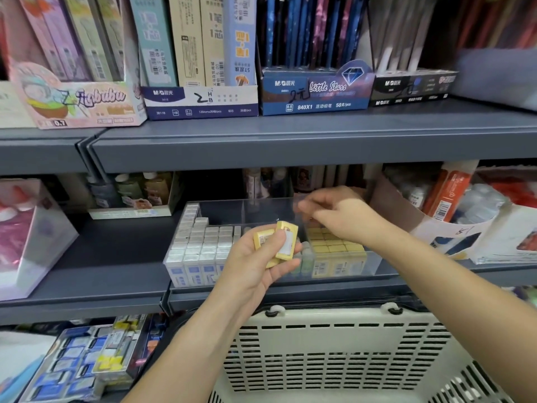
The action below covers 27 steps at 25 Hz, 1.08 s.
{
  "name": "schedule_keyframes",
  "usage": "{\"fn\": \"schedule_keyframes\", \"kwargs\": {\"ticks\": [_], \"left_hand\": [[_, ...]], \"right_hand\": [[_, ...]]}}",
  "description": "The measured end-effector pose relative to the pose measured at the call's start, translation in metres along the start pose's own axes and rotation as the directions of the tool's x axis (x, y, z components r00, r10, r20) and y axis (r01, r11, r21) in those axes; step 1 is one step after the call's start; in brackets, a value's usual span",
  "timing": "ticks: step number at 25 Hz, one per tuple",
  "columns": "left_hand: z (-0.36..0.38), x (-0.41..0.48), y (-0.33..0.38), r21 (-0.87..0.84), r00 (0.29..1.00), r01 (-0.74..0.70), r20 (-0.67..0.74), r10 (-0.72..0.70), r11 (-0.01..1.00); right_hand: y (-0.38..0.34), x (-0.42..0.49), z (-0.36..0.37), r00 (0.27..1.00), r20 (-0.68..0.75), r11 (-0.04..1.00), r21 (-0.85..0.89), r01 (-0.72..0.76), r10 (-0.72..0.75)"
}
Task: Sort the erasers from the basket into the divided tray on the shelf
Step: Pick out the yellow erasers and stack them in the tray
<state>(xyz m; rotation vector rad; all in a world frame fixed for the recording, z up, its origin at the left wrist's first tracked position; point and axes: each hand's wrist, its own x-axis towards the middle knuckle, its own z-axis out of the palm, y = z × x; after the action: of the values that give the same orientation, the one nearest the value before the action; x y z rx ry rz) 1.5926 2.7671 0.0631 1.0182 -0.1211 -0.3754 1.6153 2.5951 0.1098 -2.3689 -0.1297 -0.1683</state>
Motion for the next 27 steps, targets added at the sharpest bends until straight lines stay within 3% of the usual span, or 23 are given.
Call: {"fn": "schedule_keyframes", "kwargs": {"ticks": [2, 5, 8, 11, 13, 15, 18, 20, 22, 27], "left_hand": [[0.002, -0.001, -0.002, 0.055, 1.000, -0.030, 0.004, 0.030, 0.998], [0.005, -0.004, -0.003, 0.115, 0.998, -0.054, 0.027, 0.052, 0.992], [0.007, -0.004, -0.001, 0.083, 0.999, -0.046, -0.012, 0.047, 0.996], [0.007, -0.002, 0.002, 0.005, 0.993, -0.053, -0.103, 0.054, 0.999], [0.005, -0.002, 0.002, 0.065, 0.988, -0.107, -0.106, 0.113, 0.992], [0.002, -0.002, 0.000, 0.200, 0.975, -0.183, -0.086, 0.203, 0.963], [-0.004, 0.000, -0.002, 0.458, 0.933, -0.304, -0.032, 0.358, 0.835], [-0.006, 0.000, -0.002, 0.499, 0.918, -0.326, -0.034, 0.394, 0.803], [-0.007, 0.001, -0.003, 0.481, 0.913, -0.328, -0.060, 0.403, 0.813], [-0.005, 0.004, -0.002, 0.454, 0.913, -0.306, -0.109, 0.393, 0.837]], "right_hand": [[-0.019, -0.017, 0.003, 0.996, 0.083, 0.999, 0.034, 0.024, -0.027], [-0.028, -0.025, 0.002, 0.988, 0.147, 0.999, -0.007, -0.050, 0.050], [-0.022, -0.024, -0.009, 0.966, 0.218, 0.959, 0.210, -0.189, 0.143], [-0.012, -0.025, -0.018, 0.963, 0.208, 0.910, 0.342, -0.234, 0.169], [-0.008, -0.018, -0.025, 0.973, 0.147, 0.909, 0.353, -0.221, 0.180], [0.002, -0.005, -0.031, 0.982, 0.037, 0.940, 0.285, -0.187, 0.185], [0.018, 0.021, -0.035, 0.979, -0.138, 0.988, 0.000, -0.152, 0.150], [0.028, 0.034, -0.029, 0.980, -0.170, 0.978, -0.159, -0.134, 0.107], [0.036, 0.044, -0.020, 0.988, -0.128, 0.957, -0.264, -0.123, 0.091], [0.047, 0.048, -0.002, 0.971, 0.142, 0.940, -0.310, -0.142, 0.193]]}}
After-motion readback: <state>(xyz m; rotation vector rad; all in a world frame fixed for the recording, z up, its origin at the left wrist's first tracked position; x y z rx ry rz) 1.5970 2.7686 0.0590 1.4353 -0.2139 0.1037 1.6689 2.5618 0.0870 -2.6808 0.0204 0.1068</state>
